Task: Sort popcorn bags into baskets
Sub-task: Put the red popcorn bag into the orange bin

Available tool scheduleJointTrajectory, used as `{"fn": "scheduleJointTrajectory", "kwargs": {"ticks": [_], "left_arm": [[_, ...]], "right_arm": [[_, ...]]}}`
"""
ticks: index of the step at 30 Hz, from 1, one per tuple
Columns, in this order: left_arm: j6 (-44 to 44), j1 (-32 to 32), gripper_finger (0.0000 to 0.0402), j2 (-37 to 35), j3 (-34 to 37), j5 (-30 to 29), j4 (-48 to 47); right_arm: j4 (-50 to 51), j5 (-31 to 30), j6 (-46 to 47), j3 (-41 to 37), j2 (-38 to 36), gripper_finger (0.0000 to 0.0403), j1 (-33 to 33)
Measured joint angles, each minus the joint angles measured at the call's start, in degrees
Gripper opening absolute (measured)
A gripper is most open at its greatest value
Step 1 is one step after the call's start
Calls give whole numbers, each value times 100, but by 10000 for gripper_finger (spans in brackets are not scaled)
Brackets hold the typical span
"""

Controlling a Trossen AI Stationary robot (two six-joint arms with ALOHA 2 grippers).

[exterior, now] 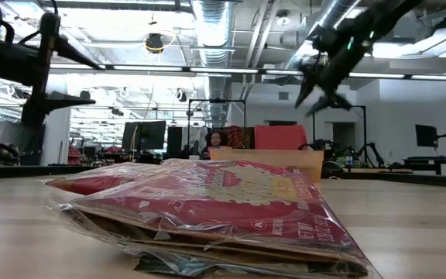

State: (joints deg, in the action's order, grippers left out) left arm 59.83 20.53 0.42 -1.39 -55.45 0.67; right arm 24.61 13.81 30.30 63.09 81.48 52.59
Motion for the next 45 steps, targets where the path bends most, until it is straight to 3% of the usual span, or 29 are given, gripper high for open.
{"fn": "scheduleJointTrajectory", "kwargs": {"ticks": [4, 8, 14, 18, 23, 31, 38, 45], "left_arm": [[-44, 0, 279, 153, -47, 1012, -56], [242, 2, 279, 615, -54, 1485, -55], [860, 2, 279, 1566, -55, 1713, -25], [965, 2, 279, 2149, -43, 1868, 350], [968, 2, 279, 2700, -50, 1979, 857], [946, -7, 279, 3312, -54, 2071, 1558], [1059, -13, 279, 3639, -61, 2049, 1790], [1096, -13, 279, 3868, -69, 1956, 2034]], "right_arm": [[879, -236, -94, -144, -651, 201, -782], [1111, -479, 410, -570, -1094, 195, -2031], [-39, -1275, 1875, -1437, -1046, 212, -4113], [-1051, -1651, 2394, -1794, -578, 243, -4825], [-2291, -1665, 2471, -1893, 306, 273, -5089], [-4155, -1213, 2712, -1863, 1839, 276, -5056], [-4762, -783, 2639, -1480, 2775, 276, -5055], [-4725, -632, 2329, -1004, 3138, 268, -5055]]}}
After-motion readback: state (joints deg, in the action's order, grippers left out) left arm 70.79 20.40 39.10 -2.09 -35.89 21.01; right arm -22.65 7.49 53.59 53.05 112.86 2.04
